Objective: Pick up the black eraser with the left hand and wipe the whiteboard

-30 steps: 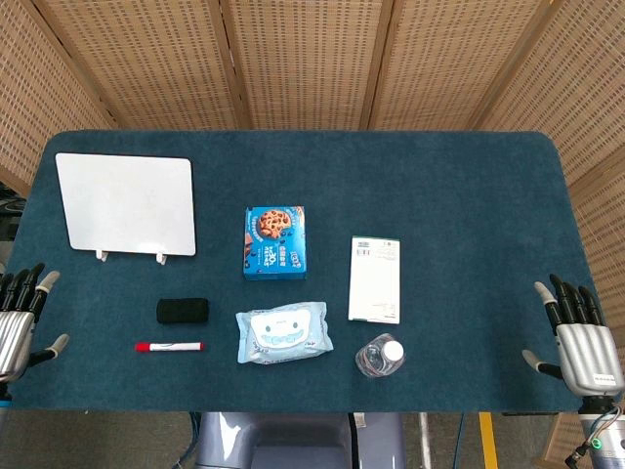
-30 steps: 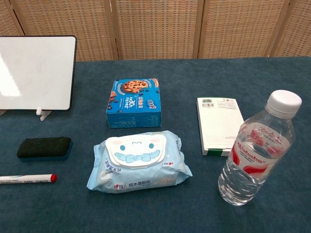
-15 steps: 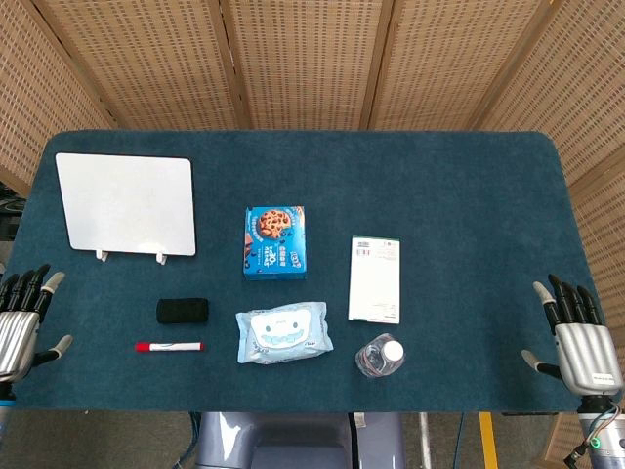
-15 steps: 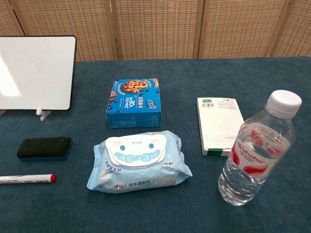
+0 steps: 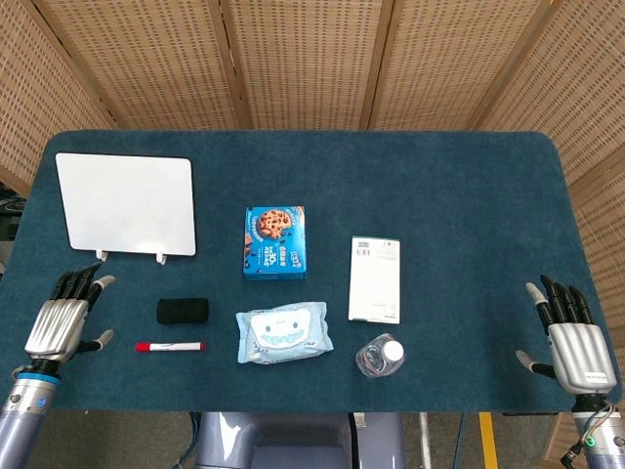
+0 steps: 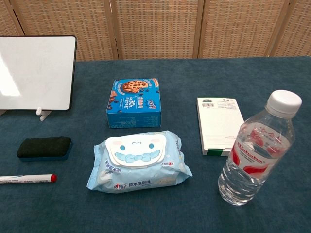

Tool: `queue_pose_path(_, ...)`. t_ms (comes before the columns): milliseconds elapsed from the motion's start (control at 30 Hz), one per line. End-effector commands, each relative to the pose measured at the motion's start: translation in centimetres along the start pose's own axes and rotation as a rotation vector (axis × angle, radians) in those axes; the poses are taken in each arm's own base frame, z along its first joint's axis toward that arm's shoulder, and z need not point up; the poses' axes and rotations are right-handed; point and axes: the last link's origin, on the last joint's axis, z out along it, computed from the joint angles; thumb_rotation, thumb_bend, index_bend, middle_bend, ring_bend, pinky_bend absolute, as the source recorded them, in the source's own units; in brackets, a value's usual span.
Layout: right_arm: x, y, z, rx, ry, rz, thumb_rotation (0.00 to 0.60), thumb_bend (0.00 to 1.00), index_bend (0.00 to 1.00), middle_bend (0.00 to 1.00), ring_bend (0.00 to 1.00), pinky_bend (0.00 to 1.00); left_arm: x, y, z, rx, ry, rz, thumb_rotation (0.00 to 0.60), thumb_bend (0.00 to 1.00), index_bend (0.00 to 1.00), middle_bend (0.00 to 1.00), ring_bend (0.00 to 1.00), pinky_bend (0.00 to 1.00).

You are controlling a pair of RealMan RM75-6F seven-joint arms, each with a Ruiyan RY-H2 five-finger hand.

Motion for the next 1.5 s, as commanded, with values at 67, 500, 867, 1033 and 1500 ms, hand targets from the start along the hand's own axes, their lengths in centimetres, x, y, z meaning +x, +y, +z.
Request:
queue_pose_path(67,0.0,0.1,0.0,-0.002,0.003,0.005,0.6,0.16,0.03,0.0,0.0,0.0,-0.8,1.9,2.3,-0.003,-0.03,-0.011,0.6,0.26,0.25,0.0,0.0,0.0)
queue_pose_path(500,0.3,0.2,-0.1,0.0,0.01,0.021,0.6,0.17,0.03,0.0,0.0,0.0,-2.7,6.8,4.2,-0.064,-0.09,0.035,0.6,0.26,0.29,0.0,0.0,0.0)
queue_pose_path(867,0.4,0.3,0.0,-0.001,0.016,0.045,0.6,0.18,0.03,0.0,0.0,0.0,-3.7,7.8,5.1,-0.052,-0.127,0.109,0.6,0.25,0.3,0.0,0.0,0.0)
queue_pose_path(1033,0.4,0.2,-0.1,0.004,0.016,0.046,0.6,0.18,0.03,0.0,0.0,0.0,-4.1,8.2,5.4,-0.05,-0.131,0.126,0.6,0.25,0.3,0.0,0.0,0.0)
queue_pose_path(1500,0.5,0.2,-0.1,0.005,0.012,0.054,0.6,0.18,0.03,0.0,0.0,0.0,-4.9,9.1,6.2,-0.04,-0.148,0.151,0.6,0.25,0.3,0.0,0.0,0.0)
